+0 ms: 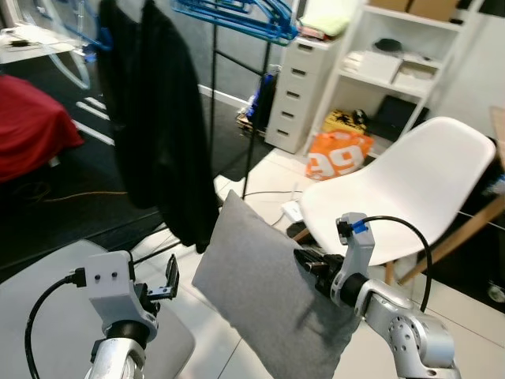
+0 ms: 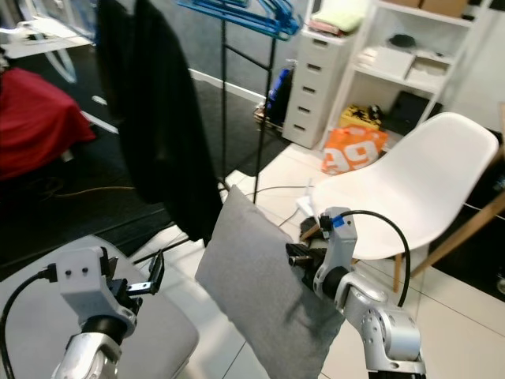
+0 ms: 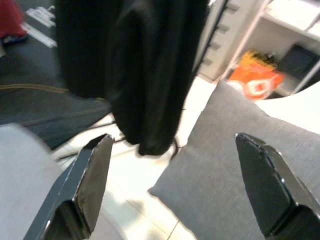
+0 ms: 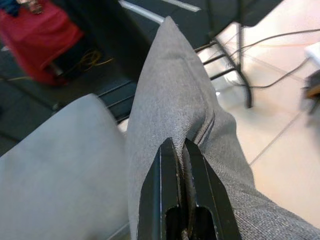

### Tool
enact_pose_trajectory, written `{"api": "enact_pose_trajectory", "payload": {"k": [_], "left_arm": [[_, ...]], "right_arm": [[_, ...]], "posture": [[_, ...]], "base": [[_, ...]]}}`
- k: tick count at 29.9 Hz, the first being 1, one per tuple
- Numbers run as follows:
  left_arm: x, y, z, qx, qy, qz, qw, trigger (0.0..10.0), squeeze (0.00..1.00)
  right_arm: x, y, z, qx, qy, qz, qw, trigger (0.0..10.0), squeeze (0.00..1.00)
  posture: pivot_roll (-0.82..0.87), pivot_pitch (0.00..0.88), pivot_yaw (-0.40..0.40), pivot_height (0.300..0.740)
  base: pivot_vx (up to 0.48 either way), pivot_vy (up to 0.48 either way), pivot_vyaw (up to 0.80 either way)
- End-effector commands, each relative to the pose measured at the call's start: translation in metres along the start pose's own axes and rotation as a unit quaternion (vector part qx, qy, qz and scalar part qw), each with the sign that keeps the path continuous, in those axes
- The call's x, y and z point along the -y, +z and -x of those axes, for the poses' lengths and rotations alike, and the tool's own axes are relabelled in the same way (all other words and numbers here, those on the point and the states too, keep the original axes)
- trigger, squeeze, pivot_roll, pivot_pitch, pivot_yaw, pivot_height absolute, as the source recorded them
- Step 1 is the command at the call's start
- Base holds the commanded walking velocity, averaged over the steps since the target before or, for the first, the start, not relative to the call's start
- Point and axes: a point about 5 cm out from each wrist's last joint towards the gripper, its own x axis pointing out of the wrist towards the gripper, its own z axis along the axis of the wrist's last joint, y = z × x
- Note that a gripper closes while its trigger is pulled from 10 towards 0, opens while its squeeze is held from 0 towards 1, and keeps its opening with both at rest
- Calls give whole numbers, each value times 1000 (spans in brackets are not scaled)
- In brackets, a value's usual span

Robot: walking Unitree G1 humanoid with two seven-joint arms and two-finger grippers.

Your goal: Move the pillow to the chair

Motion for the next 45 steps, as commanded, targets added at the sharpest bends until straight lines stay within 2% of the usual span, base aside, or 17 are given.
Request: {"api": "enact_pose_trajectory", "payload": {"k": [1, 18, 21, 26, 45], "left_arm": [[0, -2, 1, -7, 0, -2, 1000, 10000, 0], [2, 1, 0, -4, -5, -12, 1000, 10000, 0], [2, 0, -1, -4, -10, -7, 1000, 10000, 0], [2, 1, -1, -2, -11, -4, 1000, 10000, 0], [3, 1, 0, -1, -17, -7, 1000, 10000, 0]], "right_arm": [[-2, 11, 3, 28, 6, 2, 1000, 10000, 0], [-3, 13, 3, 30, 2, 1, 1000, 10000, 0], [-3, 14, 4, 33, 3, 0, 999, 10000, 0], [-4, 15, 4, 31, 5, 6, 1000, 10000, 0], [-6, 13, 3, 22, 8, 13, 1000, 10000, 0]], "posture": [[-142, 22, -113, 740], [-147, 32, -116, 740], [-147, 32, -116, 740], [-147, 33, -113, 740], [-147, 37, -112, 740]], "base": [[0, 0, -712], [0, 0, -711], [0, 0, 0], [386, 0, 0], [390, 0, -757]]}}
